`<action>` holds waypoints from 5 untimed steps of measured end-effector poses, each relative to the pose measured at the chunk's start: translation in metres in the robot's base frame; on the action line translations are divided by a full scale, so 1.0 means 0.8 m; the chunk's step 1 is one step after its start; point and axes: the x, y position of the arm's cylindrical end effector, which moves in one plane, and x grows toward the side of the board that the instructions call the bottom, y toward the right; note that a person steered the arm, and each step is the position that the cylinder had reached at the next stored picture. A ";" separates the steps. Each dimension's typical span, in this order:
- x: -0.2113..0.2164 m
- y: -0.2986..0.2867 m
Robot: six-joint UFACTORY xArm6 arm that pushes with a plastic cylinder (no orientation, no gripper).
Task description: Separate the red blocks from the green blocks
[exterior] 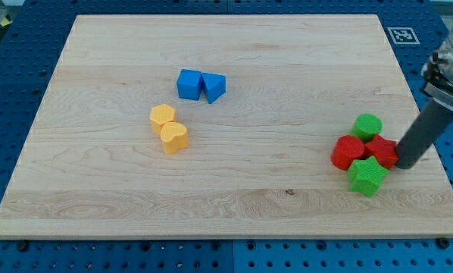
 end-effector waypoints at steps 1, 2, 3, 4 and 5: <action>-0.009 -0.008; -0.010 -0.019; -0.009 -0.049; -0.009 -0.082; -0.010 -0.099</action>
